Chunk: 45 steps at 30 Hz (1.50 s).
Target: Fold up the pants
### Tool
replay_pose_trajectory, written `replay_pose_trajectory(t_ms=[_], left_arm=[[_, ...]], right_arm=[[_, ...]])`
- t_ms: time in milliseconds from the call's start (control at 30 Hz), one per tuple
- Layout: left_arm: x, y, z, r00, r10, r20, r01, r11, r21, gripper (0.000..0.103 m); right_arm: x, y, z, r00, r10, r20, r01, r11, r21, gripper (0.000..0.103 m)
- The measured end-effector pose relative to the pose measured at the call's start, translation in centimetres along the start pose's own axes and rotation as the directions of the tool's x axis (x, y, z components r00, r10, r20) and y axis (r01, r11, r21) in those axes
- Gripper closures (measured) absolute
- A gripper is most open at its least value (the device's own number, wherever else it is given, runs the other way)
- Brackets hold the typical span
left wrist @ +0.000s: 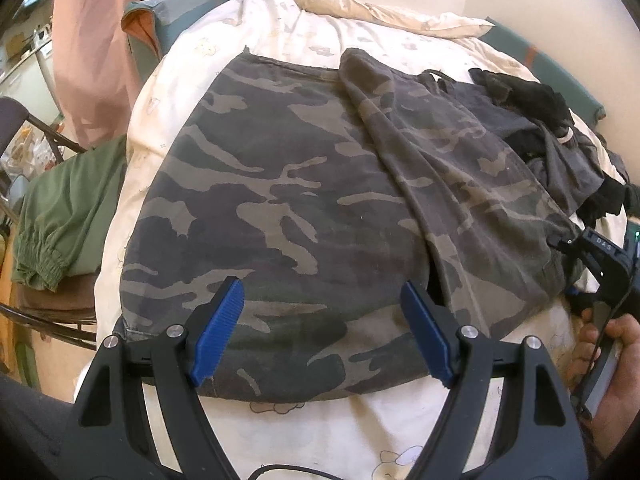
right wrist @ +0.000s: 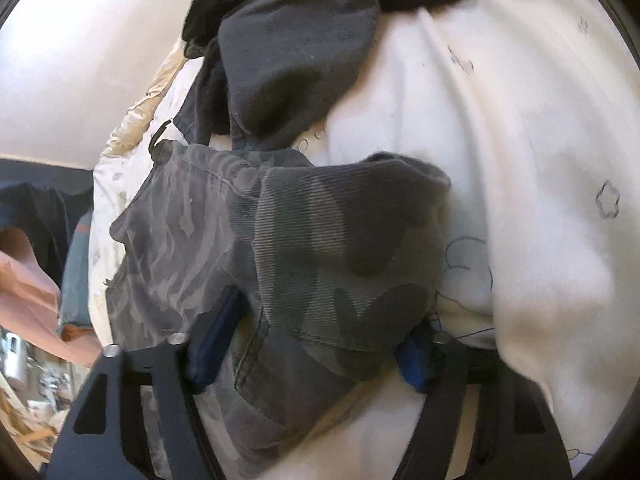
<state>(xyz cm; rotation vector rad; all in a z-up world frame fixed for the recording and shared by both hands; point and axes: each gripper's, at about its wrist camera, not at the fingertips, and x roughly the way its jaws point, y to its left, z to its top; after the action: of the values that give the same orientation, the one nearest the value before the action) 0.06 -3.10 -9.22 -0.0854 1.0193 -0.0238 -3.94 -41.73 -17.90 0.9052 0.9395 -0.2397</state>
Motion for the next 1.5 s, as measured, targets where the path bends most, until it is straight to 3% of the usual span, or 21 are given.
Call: replay_pose_trajectory(t_ms=[100, 233, 367, 567, 667, 767, 867, 967, 1067, 1133, 1267, 1433, 1500], left_arm=[[0.2, -0.2, -0.3, 1.000, 0.002, -0.004, -0.002, 1.000, 0.009, 0.025], [0.5, -0.8, -0.3, 1.000, 0.009, -0.007, -0.009, 0.999, 0.043, 0.025], [1.1, -1.7, 2.2, 0.999, -0.005, -0.044, 0.009, 0.996, 0.093, 0.025], [3.2, -4.6, 10.8, 0.995, 0.026, -0.092, -0.014, 0.990, 0.137, 0.025], [5.1, -7.6, 16.0, 0.992, 0.025, -0.125, -0.008, 0.991, 0.134, 0.025], [8.4, -12.1, 20.6, 0.982, 0.043, -0.185, -0.006, 0.980, 0.198, 0.025], [12.3, -17.1, 24.1, 0.967, 0.047, -0.250, 0.026, 0.960, 0.279, 0.025], [16.7, -22.0, 26.4, 0.948, 0.101, -0.301, 0.022, 0.925, 0.378, 0.025], [20.7, -25.3, 27.9, 0.938, 0.157, -0.309, -0.014, 0.907, 0.420, 0.025], [23.6, -26.6, 28.3, 0.919, 0.208, -0.335, -0.043, 0.897, 0.441, 0.025], [28.4, -28.1, 28.5, 0.888, 0.342, -0.308, -0.148, 0.845, 0.514, 0.025], [31.2, -28.6, 28.7, 0.866, 0.430, -0.257, -0.218, 0.786, 0.579, 0.025], [31.6, -28.5, 28.7, 0.860, 0.464, -0.212, -0.250, 0.745, 0.619, 0.029]], right_arm=[[-0.4, 1.4, 0.0, 0.999, -0.035, 0.007, 0.036, 0.996, -0.087, 0.087], [-2.7, 3.8, -0.5, 0.998, -0.012, 0.068, 0.025, 0.979, -0.201, 0.090], [-5.3, 5.6, -0.9, 0.994, 0.058, 0.098, -0.029, 0.962, -0.272, 0.091], [-7.6, 8.5, -1.4, 0.986, 0.137, 0.099, -0.089, 0.916, -0.390, 0.093], [-7.9, 10.6, -2.2, 0.976, 0.198, 0.095, -0.129, 0.868, -0.479, 0.093], [-8.2, 12.2, -3.3, 0.966, 0.252, 0.065, -0.174, 0.812, -0.558, 0.093], [-7.6, 13.6, -4.4, 0.963, 0.270, 0.016, -0.201, 0.753, -0.627, 0.093], [-6.7, 14.7, -5.4, 0.959, 0.277, -0.050, -0.235, 0.690, -0.684, 0.093], [-5.6, 15.7, -6.5, 0.956, 0.273, -0.106, -0.262, 0.634, -0.727, 0.093], [-5.0, 16.1, -7.1, 0.954, 0.267, -0.136, -0.276, 0.608, -0.744, 0.093], [-3.8, 16.8, -8.4, 0.957, 0.236, -0.171, -0.278, 0.559, -0.781, 0.093], [-3.0, 17.5, -10.2, 0.955, 0.195, -0.225, -0.294, 0.497, -0.817, 0.093], [-3.0, 17.7, -10.7, 0.952, 0.194, -0.237, -0.303, 0.483, -0.821, 0.093]])
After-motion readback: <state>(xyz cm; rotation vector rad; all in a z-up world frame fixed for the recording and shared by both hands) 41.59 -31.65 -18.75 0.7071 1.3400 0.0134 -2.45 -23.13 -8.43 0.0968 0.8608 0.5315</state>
